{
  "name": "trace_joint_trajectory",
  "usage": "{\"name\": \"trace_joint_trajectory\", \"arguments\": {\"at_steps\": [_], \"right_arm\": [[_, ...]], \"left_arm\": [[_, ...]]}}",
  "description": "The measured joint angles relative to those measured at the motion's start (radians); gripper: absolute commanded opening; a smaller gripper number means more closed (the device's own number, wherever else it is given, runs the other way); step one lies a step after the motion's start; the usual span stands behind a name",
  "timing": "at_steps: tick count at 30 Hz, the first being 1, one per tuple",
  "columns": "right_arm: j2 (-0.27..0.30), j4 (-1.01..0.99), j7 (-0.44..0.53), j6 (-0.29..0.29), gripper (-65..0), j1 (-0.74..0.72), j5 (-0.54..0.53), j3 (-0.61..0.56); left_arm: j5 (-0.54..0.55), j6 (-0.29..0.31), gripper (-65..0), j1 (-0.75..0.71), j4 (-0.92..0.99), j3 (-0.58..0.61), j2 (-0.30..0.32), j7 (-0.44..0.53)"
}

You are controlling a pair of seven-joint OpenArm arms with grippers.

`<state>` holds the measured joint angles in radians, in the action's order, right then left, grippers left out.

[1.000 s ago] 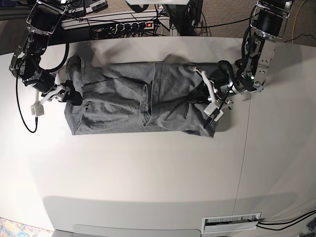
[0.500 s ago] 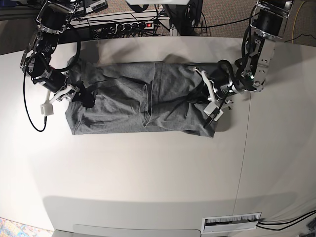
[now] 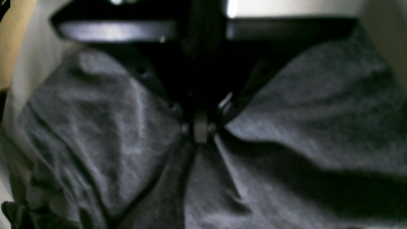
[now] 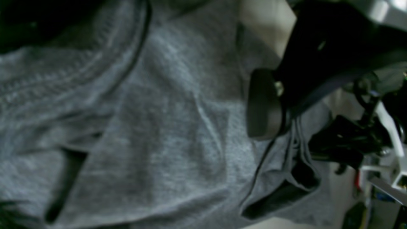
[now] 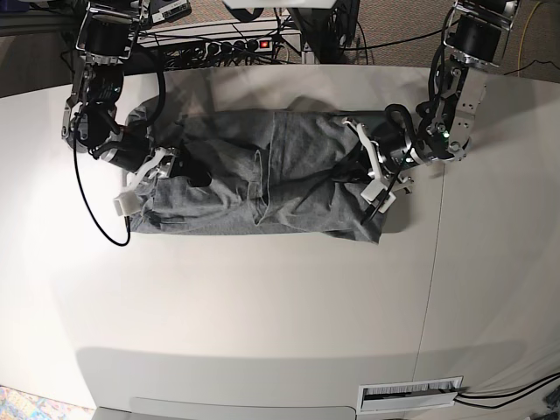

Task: Fold the T-shirt properly
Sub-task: 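Lift the grasped end with the right gripper and fold it toward the left gripper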

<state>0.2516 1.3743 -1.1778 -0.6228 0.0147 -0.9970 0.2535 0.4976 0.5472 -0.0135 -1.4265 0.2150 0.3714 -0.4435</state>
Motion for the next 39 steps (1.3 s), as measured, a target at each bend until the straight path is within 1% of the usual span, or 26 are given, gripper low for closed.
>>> {"name": "trace_joint_trajectory", "arguments": {"at_steps": [1,3,4,5,7,13,14,15,18,21,24,27,30,34,36,39], "right_arm": [[0.000,-0.001,-0.001,0.002,-32.8,-0.005,0.009,0.000],[-0.001,-0.003,-0.024,0.009,-49.3,-0.010,0.027,0.001],[-0.003,-0.005,-0.044,0.010,-55.5,-0.013,0.029,0.010],[-0.004,-0.006,-0.060,0.013,-58.9,-0.015,0.030,0.021],[-0.009,-0.008,-0.099,0.012,-60.0,-0.024,0.031,0.050],[-0.003,-0.013,-0.135,0.012,-60.6,-0.030,0.044,0.156],[0.005,-0.013,-0.144,0.012,-63.9,-0.030,0.042,0.159],[0.016,-0.013,-0.155,0.013,-65.0,-0.030,0.031,0.159],[0.032,-0.008,-0.172,0.013,-65.0,-0.029,-0.045,0.162],[0.021,0.072,-0.177,0.018,-65.0,-0.026,-0.049,0.164],[-0.021,0.199,-0.175,0.019,-65.0,-0.031,-0.047,0.167],[-0.079,0.318,-0.171,0.017,-65.0,-0.031,-0.048,0.168],[-0.126,0.389,-0.168,0.015,-65.0,-0.031,-0.047,0.153],[-0.174,0.399,-0.153,0.013,-65.0,-0.031,-0.039,0.062],[-0.203,0.399,-0.134,-0.003,-65.0,-0.031,-0.035,-0.004],[-0.251,0.400,-0.088,-0.002,-65.0,-0.032,0.043,-0.114]], "left_arm": [[0.000,0.000,-65.0,0.000,0.000,0.000,0.000,0.000],[-0.001,0.000,-65.0,0.000,0.000,0.000,0.000,0.000],[-0.001,0.000,-65.0,0.000,0.000,0.000,0.000,0.000],[-0.001,0.000,-65.0,0.000,0.000,0.000,0.000,0.000],[-0.002,0.000,-65.0,0.000,0.000,0.000,0.000,0.000],[0.000,0.008,-65.0,-0.002,0.000,0.003,-0.006,0.000],[0.001,0.010,-65.0,-0.002,0.000,0.006,-0.006,0.000],[0.001,0.015,-65.0,-0.003,0.000,0.006,-0.007,0.000],[0.005,0.023,-65.0,-0.003,0.000,0.006,-0.006,0.000],[0.040,0.060,-65.0,-0.003,0.002,0.006,-0.006,-0.023],[0.064,0.064,-65.0,-0.006,0.006,0.003,-0.017,-0.031],[0.060,0.064,-65.0,-0.005,0.006,0.003,-0.040,-0.042],[0.051,0.064,-65.0,-0.002,0.008,0.003,-0.061,-0.048],[0.048,0.064,-65.0,-0.002,0.008,0.003,-0.067,-0.049],[0.049,0.064,-65.0,-0.002,0.008,0.003,-0.067,-0.049],[0.048,0.064,-65.0,-0.003,0.002,0.003,-0.066,-0.050]]}}
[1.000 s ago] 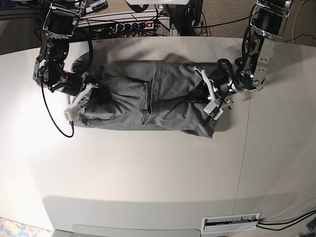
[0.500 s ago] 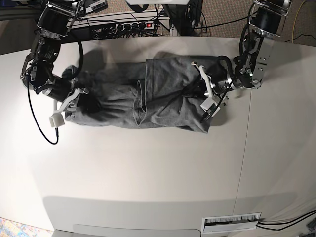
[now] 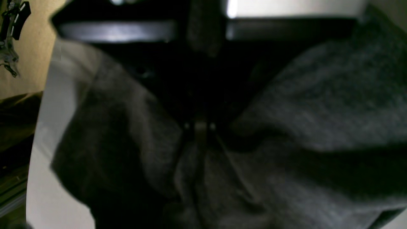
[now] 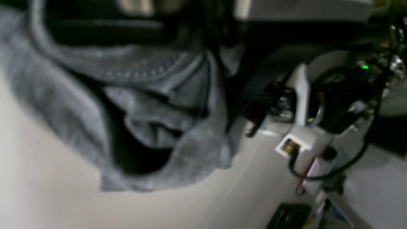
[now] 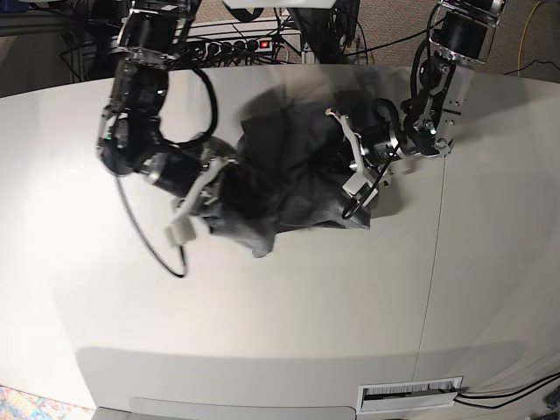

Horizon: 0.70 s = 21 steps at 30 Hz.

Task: Fold the T-shirt properly
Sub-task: 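Lift the grasped end with the right gripper and fold it toward the left gripper, then press the folded bundle together with both grippers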

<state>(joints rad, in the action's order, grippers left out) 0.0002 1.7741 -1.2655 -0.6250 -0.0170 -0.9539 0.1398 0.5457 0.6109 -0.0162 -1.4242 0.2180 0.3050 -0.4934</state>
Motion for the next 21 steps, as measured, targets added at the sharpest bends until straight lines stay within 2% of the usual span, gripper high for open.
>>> {"name": "trace_joint_trajectory", "arguments": {"at_steps": [5,8,10,13,18,21], "right_arm": [[-0.055,0.000,0.013,-0.001,-65.0,0.000,0.053,-0.161],[-0.066,0.000,0.020,-0.001,-65.0,0.000,0.113,-0.222],[-0.066,0.000,0.036,-0.001,-65.0,0.000,0.154,-0.233],[-0.066,0.000,0.052,-0.001,-65.0,0.000,0.197,-0.231],[-0.064,0.000,0.066,-0.001,-65.0,0.000,0.283,-0.229],[-0.064,0.000,0.067,-0.001,-65.0,0.000,0.296,-0.229]], "left_arm": [[-0.027,-0.004,-65.0,-0.004,-0.064,0.003,0.001,-0.066],[-0.047,-0.014,-65.0,-0.008,-0.143,0.003,0.006,-0.174],[-0.057,-0.015,-65.0,-0.012,-0.209,-0.006,0.006,-0.258],[-0.055,-0.013,-65.0,-0.017,-0.318,-0.045,0.005,-0.322],[-0.049,-0.050,-65.0,-0.031,-0.433,-0.148,0.006,-0.322],[-0.051,-0.041,-65.0,-0.068,-0.439,-0.196,0.009,-0.349]]}}
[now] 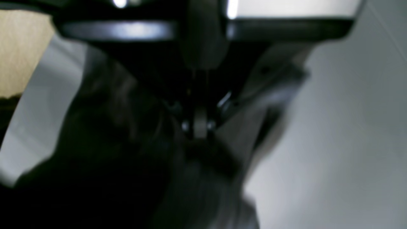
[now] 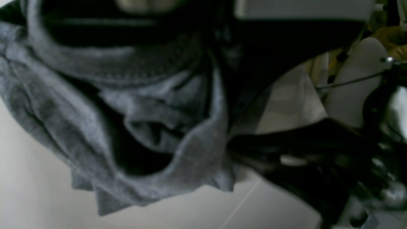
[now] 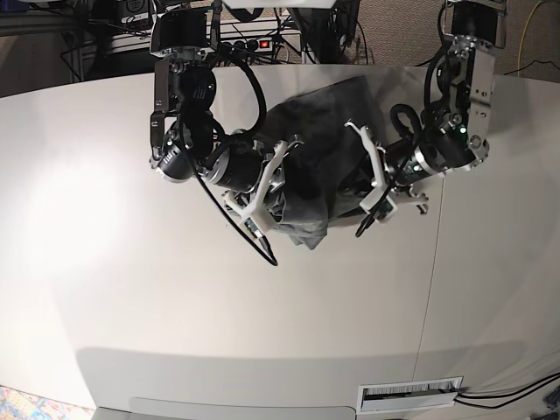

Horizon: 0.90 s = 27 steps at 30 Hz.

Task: Fold the T-shirt properly
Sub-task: 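Press the folded bundle together with both grippers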

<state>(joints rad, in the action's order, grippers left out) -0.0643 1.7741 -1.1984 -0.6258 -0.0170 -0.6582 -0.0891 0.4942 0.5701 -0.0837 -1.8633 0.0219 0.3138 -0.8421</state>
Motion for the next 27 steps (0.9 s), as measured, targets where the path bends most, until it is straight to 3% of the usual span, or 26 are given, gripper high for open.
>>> {"name": "trace_joint_trajectory", "arguments": {"at_steps": [4,8,11,18,21,23,27], "right_arm": [[0.000,0.000,0.026,0.000,-65.0,0.000,-0.001,0.000],[0.000,0.000,0.022,0.000,-65.0,0.000,-0.054,0.000],[0.000,0.000,0.018,0.000,-65.0,0.000,-0.078,0.000],[0.000,0.000,-0.003,0.000,-65.0,0.000,-0.115,-0.011],[0.001,0.000,-0.002,0.001,-65.0,0.000,-0.051,-0.070],[0.000,0.000,0.011,0.000,-65.0,0.000,0.048,-0.138],[0.000,0.000,0.119,0.000,-65.0,0.000,0.230,-0.279]], "left_arm": [[-0.076,0.007,-65.0,-0.071,0.000,-0.029,0.050,0.032],[-0.195,0.003,-65.0,-0.151,0.012,-0.029,0.089,0.212],[-0.198,0.004,-65.0,-0.199,0.060,-0.027,0.091,0.327],[-0.172,0.015,-65.0,-0.182,0.249,-0.028,0.091,0.491],[-0.168,0.034,-65.0,-0.160,0.274,-0.029,0.091,0.497],[-0.172,0.040,-65.0,-0.151,0.275,-0.029,0.090,0.494],[-0.172,0.041,-65.0,-0.148,0.276,-0.029,0.090,0.492]]}}
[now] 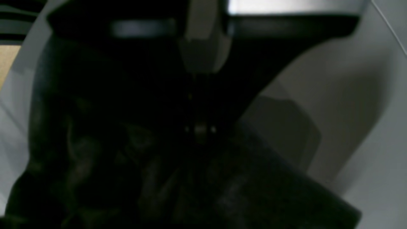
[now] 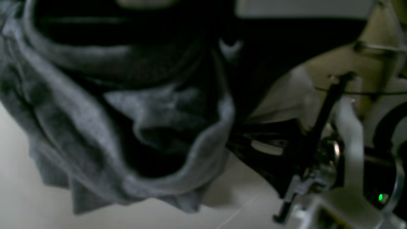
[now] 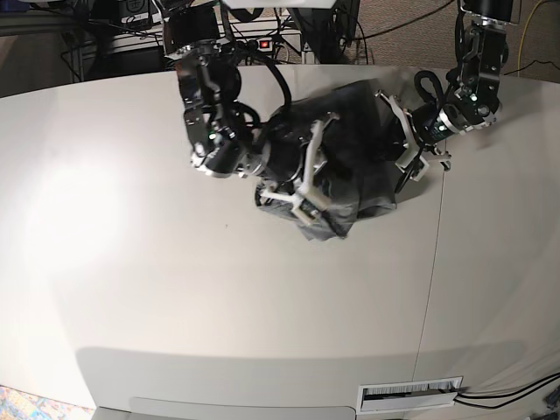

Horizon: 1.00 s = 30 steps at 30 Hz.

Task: Fold the T-shirt properly
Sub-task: 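Press the folded bundle together with both grippers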

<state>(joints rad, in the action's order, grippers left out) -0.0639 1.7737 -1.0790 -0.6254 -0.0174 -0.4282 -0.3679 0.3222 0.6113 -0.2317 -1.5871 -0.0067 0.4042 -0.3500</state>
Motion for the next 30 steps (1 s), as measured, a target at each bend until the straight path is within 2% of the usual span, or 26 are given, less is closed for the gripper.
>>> {"name": "trace_joint_trajectory", "arguments": {"at_steps": [2,6,8,11,16,21,30], "right_arm": [[0.000,0.000,0.034,0.000,-64.8,-0.002,0.062,-0.058],[0.000,0.000,0.048,-0.001,-46.0,-0.002,0.117,-0.116],[0.000,0.000,0.059,-0.001,-42.0,-0.002,0.127,-0.120],[0.000,0.000,0.058,-0.001,-42.0,-0.014,0.129,-0.119],[0.002,0.060,0.048,0.000,-42.0,-0.032,0.037,-0.120],[0.002,0.166,0.047,-0.003,-42.0,-0.033,0.018,-0.119],[0.002,0.174,-0.006,-0.003,-42.0,-0.032,0.008,-0.120]], "left_arm": [[0.000,0.000,-65.0,0.000,0.000,0.000,0.000,0.000],[0.000,0.000,-65.0,0.000,0.000,0.000,0.000,0.000],[0.000,0.000,-65.0,0.000,0.000,0.000,0.000,0.000],[0.000,0.000,-65.0,0.000,0.000,0.000,0.000,-0.003],[0.000,0.000,-65.0,0.000,0.000,0.000,0.000,-0.004],[0.000,0.000,-65.0,0.000,0.000,0.000,0.000,-0.004],[0.000,0.000,-65.0,0.000,0.000,0.000,0.000,-0.004]]}}
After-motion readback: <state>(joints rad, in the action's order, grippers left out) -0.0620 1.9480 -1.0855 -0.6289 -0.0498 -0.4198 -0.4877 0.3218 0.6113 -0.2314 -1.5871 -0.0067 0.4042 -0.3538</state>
